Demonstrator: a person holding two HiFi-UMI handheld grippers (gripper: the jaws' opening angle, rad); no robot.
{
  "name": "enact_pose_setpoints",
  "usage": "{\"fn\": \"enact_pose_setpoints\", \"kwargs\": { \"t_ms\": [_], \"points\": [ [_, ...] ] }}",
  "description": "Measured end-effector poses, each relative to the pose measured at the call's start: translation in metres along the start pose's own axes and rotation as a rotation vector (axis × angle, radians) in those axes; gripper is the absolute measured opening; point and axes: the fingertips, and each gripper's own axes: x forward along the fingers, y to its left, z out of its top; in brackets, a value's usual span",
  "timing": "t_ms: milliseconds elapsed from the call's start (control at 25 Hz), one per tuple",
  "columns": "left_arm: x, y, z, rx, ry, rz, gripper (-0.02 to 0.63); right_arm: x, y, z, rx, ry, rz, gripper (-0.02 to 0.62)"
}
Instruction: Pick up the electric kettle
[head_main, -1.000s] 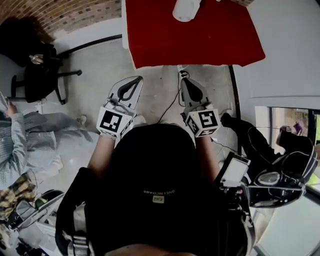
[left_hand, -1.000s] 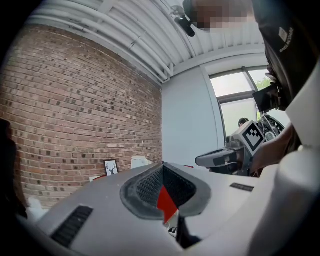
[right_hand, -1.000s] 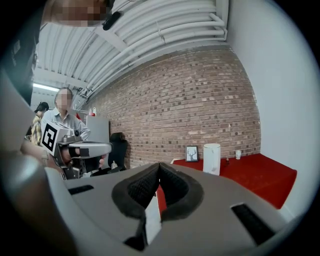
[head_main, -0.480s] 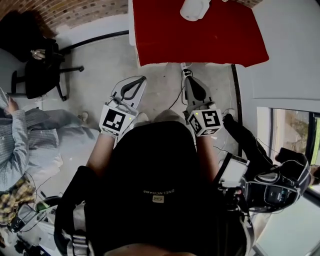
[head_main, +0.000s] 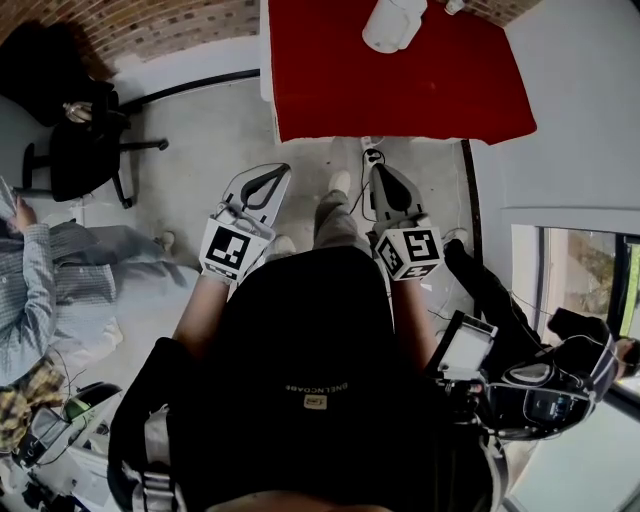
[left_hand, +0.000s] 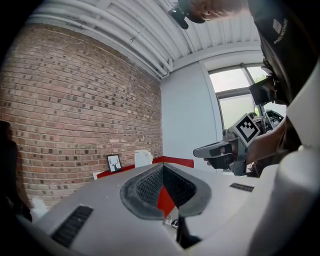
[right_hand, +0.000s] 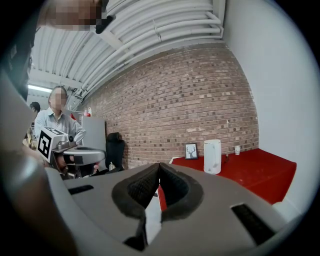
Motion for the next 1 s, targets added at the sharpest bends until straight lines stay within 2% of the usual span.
{"fn": "enact_pose_setpoints", "kwargs": {
  "t_ms": [360,1000],
  "points": [
    [0.035,0.025,0.003,0.027,-0.007,0.043,0.006,0.030,-0.040,0.005,0.001,-0.009,0.005,0.006],
    [0.111,0.079,-0.010,-0.009,0.048,0.104,0.006,0.123,-0.103,-0.001,0.069,0.037,0.067,0.006]
  ]
}}
